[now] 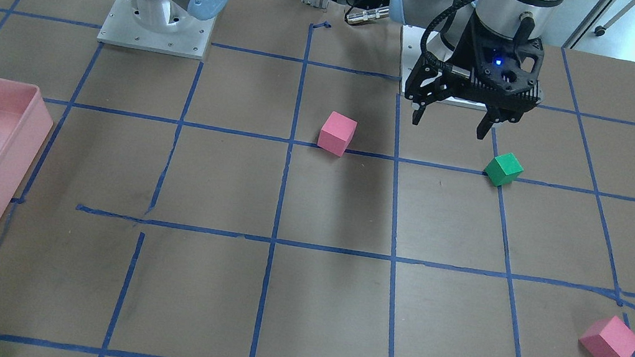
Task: Align button upright
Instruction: 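Move the right gripper into the pink tray and grasp the yellow button switch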
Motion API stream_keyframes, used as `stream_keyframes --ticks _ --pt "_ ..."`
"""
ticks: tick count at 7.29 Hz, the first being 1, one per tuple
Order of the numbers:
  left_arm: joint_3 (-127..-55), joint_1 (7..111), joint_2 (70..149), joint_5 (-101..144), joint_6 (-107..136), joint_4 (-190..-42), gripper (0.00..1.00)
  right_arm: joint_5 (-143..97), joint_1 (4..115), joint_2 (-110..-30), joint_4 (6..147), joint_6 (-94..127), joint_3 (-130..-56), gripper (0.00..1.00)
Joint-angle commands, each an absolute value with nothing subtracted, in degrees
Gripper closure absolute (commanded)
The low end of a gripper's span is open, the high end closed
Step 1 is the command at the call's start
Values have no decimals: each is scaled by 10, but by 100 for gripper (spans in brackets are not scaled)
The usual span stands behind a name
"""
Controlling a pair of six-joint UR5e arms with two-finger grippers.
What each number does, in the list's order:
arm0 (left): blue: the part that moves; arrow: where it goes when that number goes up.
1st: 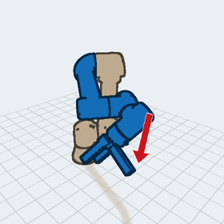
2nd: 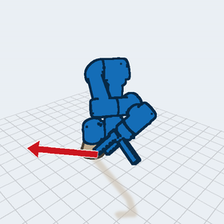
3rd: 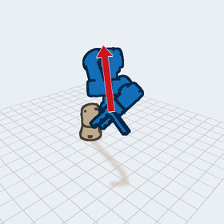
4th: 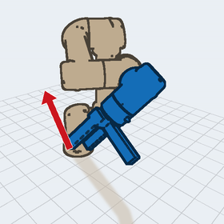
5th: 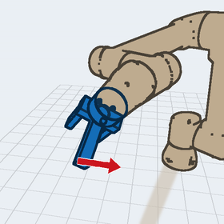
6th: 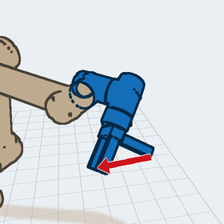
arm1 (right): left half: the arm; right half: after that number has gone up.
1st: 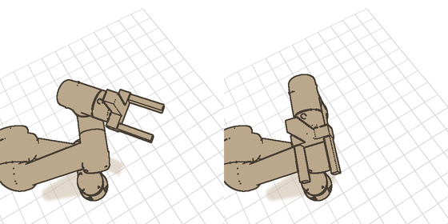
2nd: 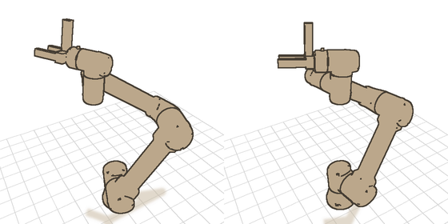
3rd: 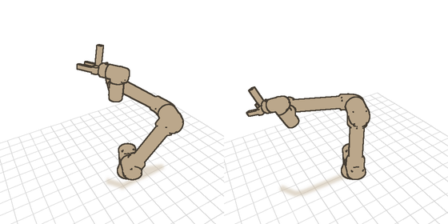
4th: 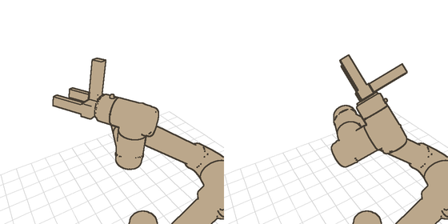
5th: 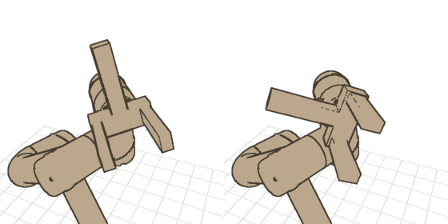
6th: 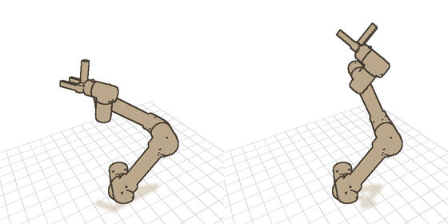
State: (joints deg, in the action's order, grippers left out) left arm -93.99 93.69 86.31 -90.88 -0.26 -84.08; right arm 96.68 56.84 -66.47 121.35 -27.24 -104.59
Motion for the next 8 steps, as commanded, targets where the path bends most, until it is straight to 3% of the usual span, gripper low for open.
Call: stream_keyframes --ticks 1,2,3,4,5,8 --pt "-940 937 863 -909 -3 -838 0 975 563 -652 1233 -272 -1047 1" --pt "-940 937 863 -909 -3 -840 0 974 561 -650 1233 -272 -1047 2" --pt "-940 937 862 -909 -3 -841 0 974 561 -650 1233 -272 -1047 36" --pt "-940 937 864 -908 -3 -838 0 973 561 -650 1231 -272 -1047 83" --pt "-940 937 864 -909 -3 -838 0 970 561 -650 1230 -272 -1047 100" --pt "-940 937 864 -908 -3 -838 0 975 561 -656 1227 -272 -1036 100"
